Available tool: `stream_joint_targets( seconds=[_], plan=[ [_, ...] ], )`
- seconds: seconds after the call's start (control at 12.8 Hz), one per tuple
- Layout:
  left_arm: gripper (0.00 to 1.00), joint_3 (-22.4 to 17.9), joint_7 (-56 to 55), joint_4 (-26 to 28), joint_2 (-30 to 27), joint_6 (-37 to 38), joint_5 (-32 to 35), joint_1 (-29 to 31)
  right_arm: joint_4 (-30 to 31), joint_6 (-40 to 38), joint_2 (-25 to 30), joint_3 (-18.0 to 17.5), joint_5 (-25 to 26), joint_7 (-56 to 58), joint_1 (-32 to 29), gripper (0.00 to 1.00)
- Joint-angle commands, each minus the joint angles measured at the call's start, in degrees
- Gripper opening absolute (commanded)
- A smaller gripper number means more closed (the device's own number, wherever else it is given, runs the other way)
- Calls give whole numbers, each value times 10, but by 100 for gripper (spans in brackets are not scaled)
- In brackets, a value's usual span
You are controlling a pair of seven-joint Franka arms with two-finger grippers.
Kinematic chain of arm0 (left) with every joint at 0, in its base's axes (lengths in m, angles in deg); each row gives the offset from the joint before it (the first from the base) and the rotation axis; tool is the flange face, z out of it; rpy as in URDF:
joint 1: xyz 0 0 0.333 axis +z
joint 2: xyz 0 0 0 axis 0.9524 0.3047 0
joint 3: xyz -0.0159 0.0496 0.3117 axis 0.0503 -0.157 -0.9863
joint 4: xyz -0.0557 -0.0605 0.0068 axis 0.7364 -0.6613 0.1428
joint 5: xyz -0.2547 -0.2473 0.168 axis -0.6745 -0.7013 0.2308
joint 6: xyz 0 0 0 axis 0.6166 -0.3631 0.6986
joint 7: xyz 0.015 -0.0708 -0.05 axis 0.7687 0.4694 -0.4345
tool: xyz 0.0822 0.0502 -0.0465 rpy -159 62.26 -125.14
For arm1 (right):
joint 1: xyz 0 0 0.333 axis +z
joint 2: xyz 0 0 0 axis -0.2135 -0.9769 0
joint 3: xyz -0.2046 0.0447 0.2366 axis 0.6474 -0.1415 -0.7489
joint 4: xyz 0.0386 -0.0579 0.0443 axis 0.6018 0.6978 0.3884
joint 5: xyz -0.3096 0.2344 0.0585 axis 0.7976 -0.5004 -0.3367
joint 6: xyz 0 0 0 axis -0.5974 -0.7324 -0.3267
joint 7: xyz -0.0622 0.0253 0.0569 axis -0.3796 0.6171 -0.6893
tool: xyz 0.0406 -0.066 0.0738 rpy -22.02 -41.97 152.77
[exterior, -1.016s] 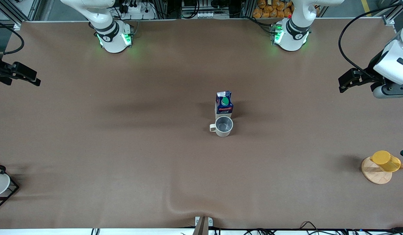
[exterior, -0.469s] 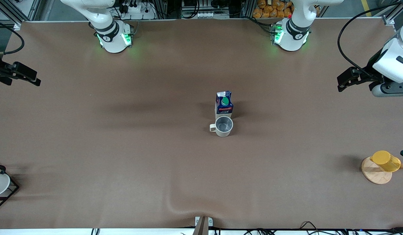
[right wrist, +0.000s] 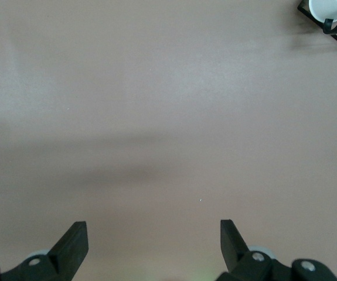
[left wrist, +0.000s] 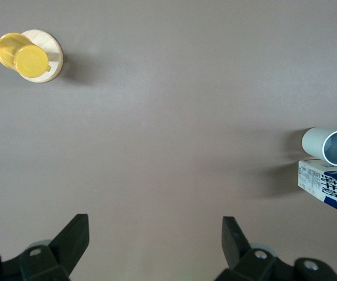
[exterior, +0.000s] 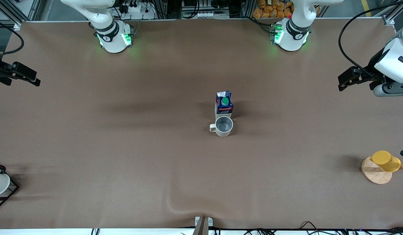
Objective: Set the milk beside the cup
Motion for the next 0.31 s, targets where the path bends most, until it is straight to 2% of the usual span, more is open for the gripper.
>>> stream_joint_targets(
  seconds=[0.0,0.23],
  plan=[
    [100,5,17,-6,-6,12,-14,9,-9,-2,-4,-8,4,5,-8,100],
    [100,8,16,-5,-6,12,-18,5,-9,-2,-6,-8,4,5,-8,100]
  ],
)
